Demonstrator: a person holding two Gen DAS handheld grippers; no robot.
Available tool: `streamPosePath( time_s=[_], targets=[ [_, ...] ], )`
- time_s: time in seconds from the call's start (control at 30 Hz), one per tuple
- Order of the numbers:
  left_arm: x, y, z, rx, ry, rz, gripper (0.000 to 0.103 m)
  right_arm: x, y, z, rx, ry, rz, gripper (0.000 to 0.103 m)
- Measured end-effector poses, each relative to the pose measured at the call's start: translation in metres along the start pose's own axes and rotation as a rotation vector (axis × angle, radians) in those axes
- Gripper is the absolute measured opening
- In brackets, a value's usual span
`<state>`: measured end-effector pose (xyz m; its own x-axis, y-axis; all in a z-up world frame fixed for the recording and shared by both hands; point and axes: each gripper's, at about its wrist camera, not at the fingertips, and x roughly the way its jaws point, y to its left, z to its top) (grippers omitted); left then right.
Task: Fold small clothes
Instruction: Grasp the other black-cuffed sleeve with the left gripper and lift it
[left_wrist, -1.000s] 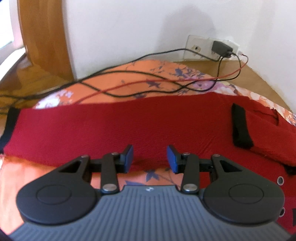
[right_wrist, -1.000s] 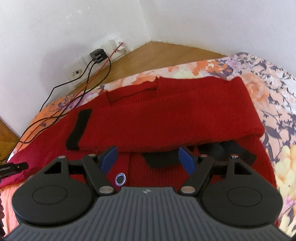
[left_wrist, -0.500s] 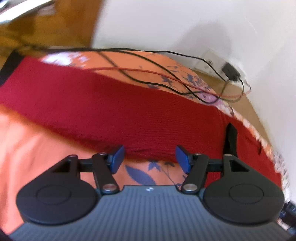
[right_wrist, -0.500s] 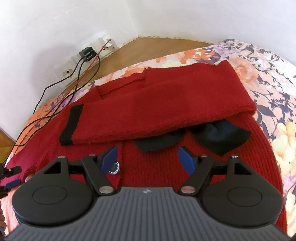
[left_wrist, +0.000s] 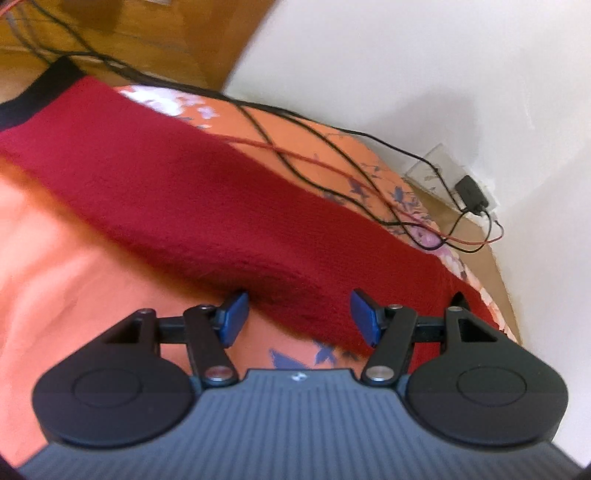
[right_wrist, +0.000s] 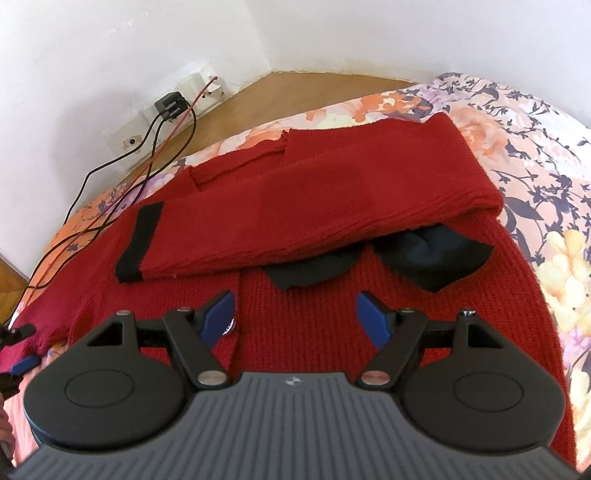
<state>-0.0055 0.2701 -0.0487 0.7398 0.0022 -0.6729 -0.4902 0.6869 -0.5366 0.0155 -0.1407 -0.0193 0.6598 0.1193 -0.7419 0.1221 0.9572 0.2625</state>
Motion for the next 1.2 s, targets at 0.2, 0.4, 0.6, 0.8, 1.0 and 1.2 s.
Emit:
streamPosePath(
  time_s=[0.2, 0.4, 0.6, 0.8, 1.0, 1.2],
  targets=[
    [-0.007, 0.012, -0.001, 0.037, -0.068, 0.08, 0.063, -0.001, -0.007, -0.002, 0.019, 0.003, -0.018, 0.079],
    [0.008, 0.016, 0.013, 0.028, -0.122, 0.054, 0.062, 0.003, -0.003, -0.005, 0.005, 0.02, -0.012, 0.079],
    [0.019, 0.013, 0.017, 0.068, -0.146, 0.072, 0.033, 0.002, -0.002, -0.008, -0.007, 0.024, -0.016, 0.079],
    [0.014, 0.014, 0.017, 0.08, -0.148, 0.029, 0.017, -0.006, -0.01, -0.006, -0.007, 0.024, -0.034, 0.079],
    [-0.012, -0.017, 0.014, 0.166, -0.266, -0.011, 0.016, -0.012, -0.024, 0.007, -0.007, 0.006, -0.034, 0.079],
    [-0.031, -0.06, 0.009, 0.248, -0.34, -0.067, 0.016, -0.013, -0.034, 0.017, -0.015, 0.006, -0.02, 0.079]
  ],
)
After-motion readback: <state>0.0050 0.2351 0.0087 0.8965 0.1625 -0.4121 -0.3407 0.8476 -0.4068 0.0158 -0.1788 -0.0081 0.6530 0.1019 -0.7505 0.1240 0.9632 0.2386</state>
